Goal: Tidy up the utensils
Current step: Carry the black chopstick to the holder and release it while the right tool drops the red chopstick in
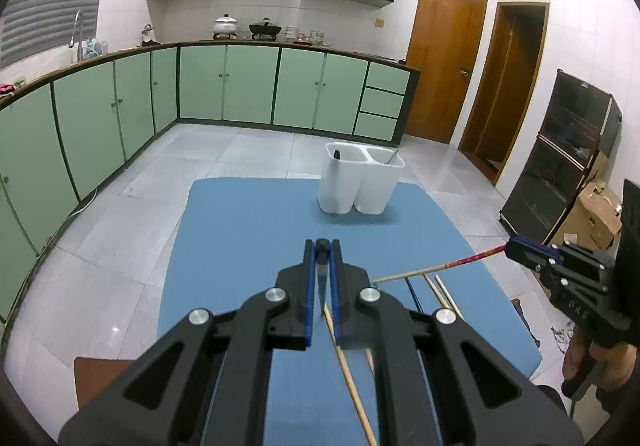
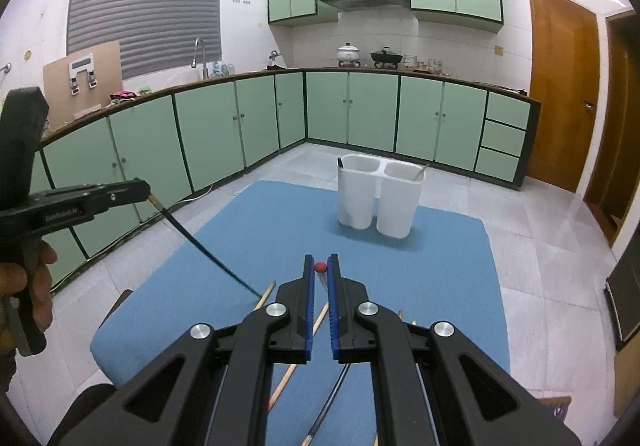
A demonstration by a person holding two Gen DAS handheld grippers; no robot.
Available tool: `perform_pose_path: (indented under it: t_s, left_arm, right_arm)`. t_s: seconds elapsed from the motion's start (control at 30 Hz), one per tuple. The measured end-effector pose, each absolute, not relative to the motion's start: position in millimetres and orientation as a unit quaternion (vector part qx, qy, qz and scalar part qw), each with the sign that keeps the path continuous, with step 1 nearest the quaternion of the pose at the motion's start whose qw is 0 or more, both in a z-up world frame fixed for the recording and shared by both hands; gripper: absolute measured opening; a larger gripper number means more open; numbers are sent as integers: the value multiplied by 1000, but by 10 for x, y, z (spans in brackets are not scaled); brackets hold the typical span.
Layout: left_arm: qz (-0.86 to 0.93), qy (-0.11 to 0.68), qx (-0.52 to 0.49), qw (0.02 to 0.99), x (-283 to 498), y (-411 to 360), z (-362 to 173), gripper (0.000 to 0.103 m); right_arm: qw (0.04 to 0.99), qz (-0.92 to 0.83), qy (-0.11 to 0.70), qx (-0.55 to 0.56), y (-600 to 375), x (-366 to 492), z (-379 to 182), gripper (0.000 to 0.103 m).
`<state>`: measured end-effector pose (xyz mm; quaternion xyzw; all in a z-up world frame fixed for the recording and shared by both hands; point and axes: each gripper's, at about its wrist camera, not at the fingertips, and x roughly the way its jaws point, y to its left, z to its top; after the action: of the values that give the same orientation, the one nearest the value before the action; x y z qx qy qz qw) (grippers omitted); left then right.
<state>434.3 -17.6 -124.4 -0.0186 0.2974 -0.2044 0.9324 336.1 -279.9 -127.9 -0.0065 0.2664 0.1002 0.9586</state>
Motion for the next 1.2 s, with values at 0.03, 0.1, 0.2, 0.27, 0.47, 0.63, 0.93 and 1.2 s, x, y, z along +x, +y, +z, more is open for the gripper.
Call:
perform_pose_path:
  t_s: [0.03,0.1,0.2,0.27,0.47,0.63,0.93,1.2]
  left_arm:
    - [-206,298,-18,932,4365,-174,-1241,6]
    - [-211,298,-18,931,4443,-187,-1233,6]
    - [-214,299,-15,930,4547,-188,-1234,6]
    - [-218,301,-18,928,4641,-189,-1219,6]
    - [-225,306,-27,925,4895,-155,-1166,6]
    - [-231,305,-25,923,5111,-205,-1011,6]
    - [-256,264,-15,930,5457,-578,-326,6]
    - [-250,222,-16,942,5924,-1039,211,6]
  right_arm:
    - [958,104,269,-7,-2803,3429,-1253,6]
    - [957,109,270,-9,-2798,3524,-1222,6]
    - [955,115,272,-12,-2801,3698,-1136,6]
    - [954,119,276,-7,-2825,3806,-1101,6]
    - [948,128,290,-6,-2906,4122,-1000,6]
    - [943,140,302,1,-2972,4355,-846,6]
    - [947,131,293,-4,-3168,4783,-263,6]
    - [959,99,267,4,-3424,5299,284,6]
